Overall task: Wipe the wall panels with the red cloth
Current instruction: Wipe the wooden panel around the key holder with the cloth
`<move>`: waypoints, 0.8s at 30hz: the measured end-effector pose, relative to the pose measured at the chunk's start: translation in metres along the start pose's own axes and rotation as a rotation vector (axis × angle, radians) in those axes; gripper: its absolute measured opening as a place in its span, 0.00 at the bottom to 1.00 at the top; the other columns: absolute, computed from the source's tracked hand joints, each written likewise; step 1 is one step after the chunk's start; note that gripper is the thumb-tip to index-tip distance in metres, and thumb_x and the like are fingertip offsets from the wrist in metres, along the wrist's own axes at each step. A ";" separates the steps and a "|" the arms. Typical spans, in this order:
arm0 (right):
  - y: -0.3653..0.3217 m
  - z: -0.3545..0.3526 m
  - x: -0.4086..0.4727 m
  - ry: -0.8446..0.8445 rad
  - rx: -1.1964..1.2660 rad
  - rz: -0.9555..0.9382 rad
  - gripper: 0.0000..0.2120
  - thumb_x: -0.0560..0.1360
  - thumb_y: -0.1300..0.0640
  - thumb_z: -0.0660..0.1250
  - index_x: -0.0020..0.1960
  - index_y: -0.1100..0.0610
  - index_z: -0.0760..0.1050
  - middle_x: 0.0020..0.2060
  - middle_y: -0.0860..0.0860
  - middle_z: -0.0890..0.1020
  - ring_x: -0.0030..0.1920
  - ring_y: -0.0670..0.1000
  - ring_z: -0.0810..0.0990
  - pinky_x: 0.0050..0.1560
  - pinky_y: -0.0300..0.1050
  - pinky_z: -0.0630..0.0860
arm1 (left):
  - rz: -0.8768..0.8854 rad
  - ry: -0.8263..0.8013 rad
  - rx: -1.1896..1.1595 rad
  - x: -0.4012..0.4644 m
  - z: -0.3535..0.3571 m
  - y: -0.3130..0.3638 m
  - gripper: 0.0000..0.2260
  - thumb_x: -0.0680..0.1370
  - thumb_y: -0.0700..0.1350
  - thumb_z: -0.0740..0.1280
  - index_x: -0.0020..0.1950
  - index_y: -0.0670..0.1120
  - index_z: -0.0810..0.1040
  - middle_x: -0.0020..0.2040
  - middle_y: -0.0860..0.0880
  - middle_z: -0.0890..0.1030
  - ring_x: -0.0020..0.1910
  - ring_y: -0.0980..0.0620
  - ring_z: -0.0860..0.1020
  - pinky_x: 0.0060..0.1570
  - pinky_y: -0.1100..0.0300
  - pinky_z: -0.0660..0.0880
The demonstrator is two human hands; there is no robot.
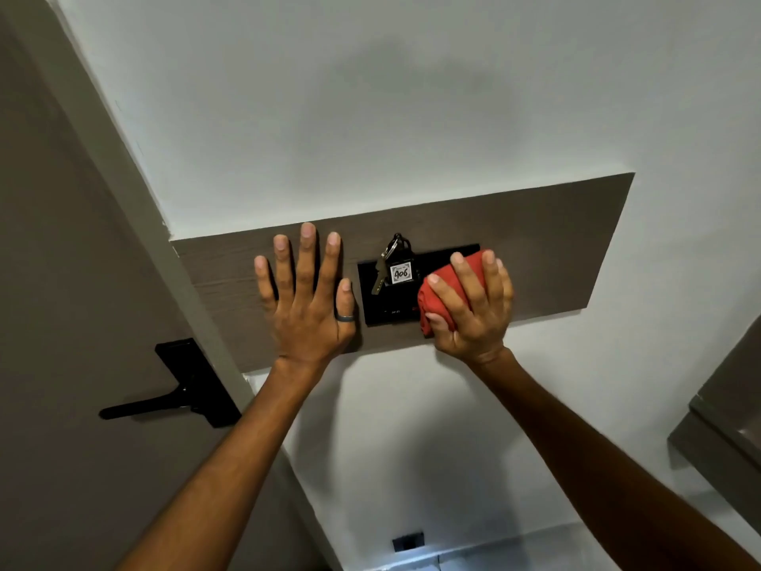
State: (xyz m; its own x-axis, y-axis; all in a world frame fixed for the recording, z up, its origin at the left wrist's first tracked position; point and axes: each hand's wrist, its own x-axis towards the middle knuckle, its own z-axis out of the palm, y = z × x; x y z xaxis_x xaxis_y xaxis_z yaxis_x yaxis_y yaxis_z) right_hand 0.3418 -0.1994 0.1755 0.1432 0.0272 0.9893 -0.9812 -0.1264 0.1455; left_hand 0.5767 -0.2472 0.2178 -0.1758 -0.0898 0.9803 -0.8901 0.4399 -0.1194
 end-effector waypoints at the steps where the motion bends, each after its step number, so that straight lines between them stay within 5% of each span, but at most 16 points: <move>1: 0.002 0.001 0.003 -0.005 0.004 0.012 0.20 0.83 0.44 0.58 0.70 0.50 0.76 0.70 0.57 0.76 0.80 0.63 0.66 0.75 0.62 0.69 | 0.000 0.001 -0.002 0.000 0.000 0.000 0.26 0.85 0.52 0.54 0.82 0.49 0.58 0.84 0.49 0.49 0.83 0.45 0.47 0.82 0.43 0.46; 5: -0.031 0.008 0.026 0.055 0.045 0.364 0.19 0.83 0.46 0.61 0.72 0.47 0.76 0.74 0.54 0.76 0.81 0.63 0.64 0.79 0.61 0.64 | -0.015 -0.012 -0.015 0.001 0.000 0.002 0.25 0.85 0.52 0.54 0.82 0.49 0.58 0.84 0.50 0.49 0.83 0.45 0.46 0.82 0.43 0.45; 9: -0.008 0.000 0.030 0.013 0.020 0.100 0.19 0.83 0.45 0.60 0.70 0.49 0.78 0.70 0.58 0.79 0.77 0.66 0.69 0.77 0.62 0.68 | -0.018 0.002 -0.022 0.000 0.001 0.003 0.25 0.85 0.52 0.54 0.82 0.49 0.59 0.84 0.50 0.49 0.83 0.46 0.46 0.82 0.43 0.45; 14: -0.038 0.007 0.035 0.010 0.028 0.383 0.19 0.84 0.46 0.62 0.72 0.47 0.76 0.75 0.55 0.75 0.82 0.63 0.62 0.80 0.62 0.62 | -0.047 -0.021 -0.019 -0.001 0.002 0.007 0.26 0.85 0.51 0.54 0.83 0.50 0.56 0.82 0.48 0.55 0.83 0.45 0.46 0.82 0.43 0.44; 20: 0.010 -0.007 0.021 -0.079 -0.049 -0.098 0.27 0.83 0.41 0.61 0.78 0.50 0.69 0.74 0.56 0.74 0.77 0.65 0.69 0.76 0.63 0.70 | -0.056 -0.030 -0.004 -0.001 0.001 0.012 0.26 0.84 0.50 0.54 0.83 0.48 0.57 0.79 0.40 0.64 0.83 0.45 0.45 0.81 0.42 0.44; 24: 0.005 -0.005 0.019 -0.094 -0.021 -0.008 0.25 0.83 0.44 0.63 0.77 0.52 0.71 0.75 0.55 0.74 0.79 0.65 0.67 0.77 0.62 0.68 | -0.072 -0.070 0.005 -0.002 -0.001 0.012 0.26 0.85 0.51 0.53 0.83 0.48 0.55 0.79 0.38 0.64 0.83 0.47 0.43 0.81 0.44 0.41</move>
State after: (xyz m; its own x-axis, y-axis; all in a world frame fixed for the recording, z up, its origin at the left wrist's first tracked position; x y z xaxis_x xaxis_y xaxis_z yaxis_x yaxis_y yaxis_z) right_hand 0.3390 -0.1943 0.1951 0.1618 -0.0649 0.9847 -0.9823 -0.1059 0.1545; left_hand 0.5665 -0.2405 0.2149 -0.1396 -0.1831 0.9731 -0.9037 0.4253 -0.0497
